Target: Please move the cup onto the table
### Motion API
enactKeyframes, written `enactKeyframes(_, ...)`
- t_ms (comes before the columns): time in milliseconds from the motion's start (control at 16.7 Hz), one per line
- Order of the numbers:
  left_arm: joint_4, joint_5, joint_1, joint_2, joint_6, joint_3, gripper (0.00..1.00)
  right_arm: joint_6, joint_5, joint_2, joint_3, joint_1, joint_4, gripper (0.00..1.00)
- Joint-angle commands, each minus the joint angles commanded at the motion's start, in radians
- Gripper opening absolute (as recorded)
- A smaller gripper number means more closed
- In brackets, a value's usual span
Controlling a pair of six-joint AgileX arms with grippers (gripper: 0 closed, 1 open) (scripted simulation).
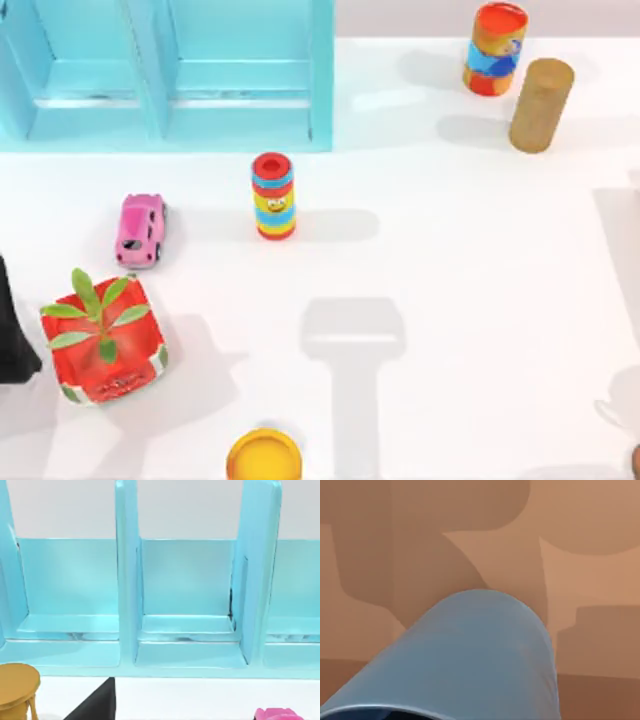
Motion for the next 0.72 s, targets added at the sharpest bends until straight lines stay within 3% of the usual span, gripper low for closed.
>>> enactKeyframes(180, 0.000, 0.000, 0.000, 0.000, 0.000, 0.000, 1.00, 0.000, 0.000, 0.000, 0.000, 0.000, 0.000, 1.00)
enactKeyframes(720, 0.000, 0.000, 0.000, 0.000, 0.000, 0.000, 1.00, 0.000, 0.000, 0.000, 0.000, 0.000, 0.000, 0.32)
